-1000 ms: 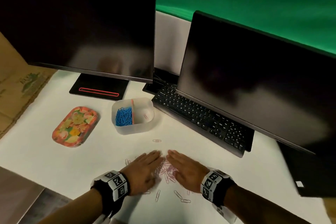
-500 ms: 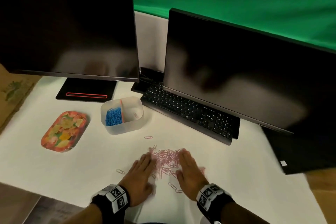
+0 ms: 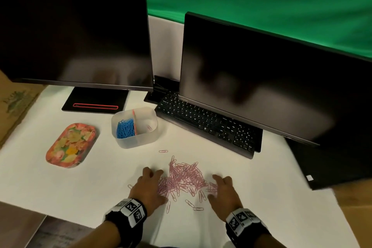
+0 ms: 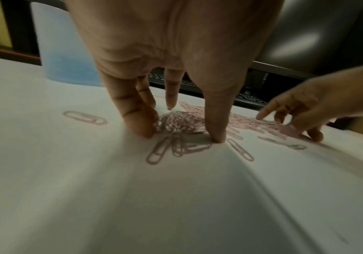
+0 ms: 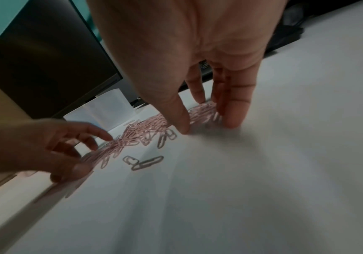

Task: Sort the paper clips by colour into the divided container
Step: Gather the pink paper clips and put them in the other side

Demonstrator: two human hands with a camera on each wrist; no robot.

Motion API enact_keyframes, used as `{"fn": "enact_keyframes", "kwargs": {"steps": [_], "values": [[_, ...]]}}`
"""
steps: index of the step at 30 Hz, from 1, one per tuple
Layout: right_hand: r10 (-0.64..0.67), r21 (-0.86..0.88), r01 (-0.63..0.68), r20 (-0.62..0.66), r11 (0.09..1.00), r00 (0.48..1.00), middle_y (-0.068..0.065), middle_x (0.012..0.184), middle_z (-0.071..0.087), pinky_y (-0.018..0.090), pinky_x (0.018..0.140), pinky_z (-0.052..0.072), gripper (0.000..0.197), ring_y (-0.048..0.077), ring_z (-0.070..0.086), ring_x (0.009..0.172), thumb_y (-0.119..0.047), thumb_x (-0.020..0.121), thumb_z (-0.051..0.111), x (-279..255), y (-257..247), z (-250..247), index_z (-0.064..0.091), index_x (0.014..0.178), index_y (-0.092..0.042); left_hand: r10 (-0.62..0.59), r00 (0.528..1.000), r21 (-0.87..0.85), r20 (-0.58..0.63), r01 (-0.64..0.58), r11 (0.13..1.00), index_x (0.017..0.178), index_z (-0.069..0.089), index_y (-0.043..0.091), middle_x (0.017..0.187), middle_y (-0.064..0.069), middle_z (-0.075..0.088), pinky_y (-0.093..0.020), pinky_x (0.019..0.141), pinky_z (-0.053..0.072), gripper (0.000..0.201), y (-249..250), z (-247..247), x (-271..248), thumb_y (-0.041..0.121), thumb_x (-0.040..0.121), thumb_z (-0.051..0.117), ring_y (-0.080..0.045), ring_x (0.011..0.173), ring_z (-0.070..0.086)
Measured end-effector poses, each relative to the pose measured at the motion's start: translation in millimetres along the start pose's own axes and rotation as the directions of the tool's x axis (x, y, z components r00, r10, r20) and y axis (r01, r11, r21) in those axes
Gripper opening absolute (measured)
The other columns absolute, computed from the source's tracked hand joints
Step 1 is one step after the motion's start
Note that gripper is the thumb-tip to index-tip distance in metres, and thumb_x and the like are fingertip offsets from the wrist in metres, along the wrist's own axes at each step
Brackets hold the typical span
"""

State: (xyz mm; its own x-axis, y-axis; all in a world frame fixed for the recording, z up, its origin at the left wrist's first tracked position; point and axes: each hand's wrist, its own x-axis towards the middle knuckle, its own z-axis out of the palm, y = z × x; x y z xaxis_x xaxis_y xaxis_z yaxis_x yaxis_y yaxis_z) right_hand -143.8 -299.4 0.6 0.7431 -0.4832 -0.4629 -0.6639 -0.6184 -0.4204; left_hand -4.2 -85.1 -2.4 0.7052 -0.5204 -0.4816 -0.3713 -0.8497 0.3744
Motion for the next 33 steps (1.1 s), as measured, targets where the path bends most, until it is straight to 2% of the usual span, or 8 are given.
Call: {"fn": "enact_keyframes", "kwargs": {"steps": [3,7,13,17,21,26,29,33], "values": [[-0.06,-0.02,0.06,0.0,0.998,0.998,0.004,0.13,0.043,0.026,0.096,0.048,0.041,0.021,0.058,0.111,-0.02,0.093,0.054,14,-20,2,0.047,0.134,-0.021,0.076,0.997,-0.036,-0.031,-0.078,0.996,0.132,0.048,0.028,0.127,-0.002,0.038,-0.031,0.091,0.048,0.052,10,-2,8,0.035,0.082,0.064,-0.024,0.106,0.057],[-0.117,-0.138,0.118,0.014,0.983,0.993,0.008,0.118,0.055,0.026,0.088,0.048,0.028,0.022,0.057,0.106,-0.013,0.094,0.046,25,-34,-1,0.06,0.118,-0.015,0.093,0.993,-0.034,-0.066,-0.096,0.995,0.119,0.062,0.029,0.114,0.0,0.055,-0.027,0.088,0.048,0.03,13,-3,16,0.029,0.091,0.054,-0.022,0.103,0.06],[-0.123,-0.212,0.132,0.058,0.968,0.991,0.008,0.119,0.058,0.026,0.088,0.045,0.027,0.022,0.056,0.109,-0.012,0.091,0.045,35,-44,-4,0.059,0.114,-0.012,0.075,0.989,-0.104,-0.125,-0.088,0.991,0.098,0.071,0.026,0.101,0.001,0.07,-0.02,0.075,0.044,0.022,15,-10,21,0.018,0.087,0.054,-0.017,0.094,0.063],[-0.095,-0.228,0.106,0.058,0.968,0.994,0.007,0.116,0.061,0.026,0.084,0.046,0.027,0.022,0.058,0.106,-0.016,0.09,0.046,40,-47,-9,0.061,0.112,-0.012,0.017,0.985,-0.233,-0.173,-0.058,0.971,0.09,0.075,0.022,0.094,0.003,0.073,-0.018,0.079,0.049,0.021,16,-25,23,0.012,0.081,0.06,-0.013,0.087,0.066],[-0.064,-0.166,0.072,0.052,0.984,0.997,0.005,0.102,0.068,0.025,0.075,0.051,0.022,0.02,0.064,0.09,-0.016,0.087,0.049,43,-49,-14,0.068,0.099,-0.012,-0.04,0.966,-0.411,-0.254,-0.07,0.909,0.082,0.076,0.017,0.082,0.001,0.073,-0.02,0.077,0.054,0.013,22,-56,19,0.008,0.077,0.07,-0.013,0.079,0.068],[0.011,0.069,-0.015,0.06,0.997,0.998,0.002,0.076,0.07,0.027,0.062,0.058,0.016,0.017,0.067,0.064,-0.013,0.082,0.056,42,-55,-23,0.072,0.078,-0.016,-0.088,0.918,-0.517,-0.386,-0.136,0.845,0.077,0.074,0.017,0.069,0.01,0.069,-0.002,0.062,0.045,0.011,23,-116,38,0.006,0.078,0.073,-0.002,0.066,0.065],[0.008,0.232,-0.019,0.048,0.973,0.999,0.001,0.071,0.072,0.025,0.057,0.059,0.021,0.015,0.068,0.06,-0.009,0.081,0.061,41,-74,-31,0.069,0.066,-0.022,-0.147,0.875,-0.489,-0.461,-0.113,0.865,0.078,0.074,0.017,0.071,0.003,0.07,-0.018,0.073,0.052,0.011,18,-150,66,0.007,0.078,0.071,-0.012,0.07,0.067],[-0.08,0.369,0.056,0.048,0.928,0.996,-0.002,0.073,0.071,0.019,0.055,0.056,0.018,0.011,0.067,0.059,-0.005,0.081,0.066,47,-122,-49,0.069,0.074,-0.021,-0.214,0.898,-0.43,-0.384,0.031,0.902,0.074,0.071,0.025,0.087,-0.005,0.074,-0.029,0.08,0.056,0.015,4,-161,100,0.011,0.079,0.07,-0.023,0.076,0.067]]}}
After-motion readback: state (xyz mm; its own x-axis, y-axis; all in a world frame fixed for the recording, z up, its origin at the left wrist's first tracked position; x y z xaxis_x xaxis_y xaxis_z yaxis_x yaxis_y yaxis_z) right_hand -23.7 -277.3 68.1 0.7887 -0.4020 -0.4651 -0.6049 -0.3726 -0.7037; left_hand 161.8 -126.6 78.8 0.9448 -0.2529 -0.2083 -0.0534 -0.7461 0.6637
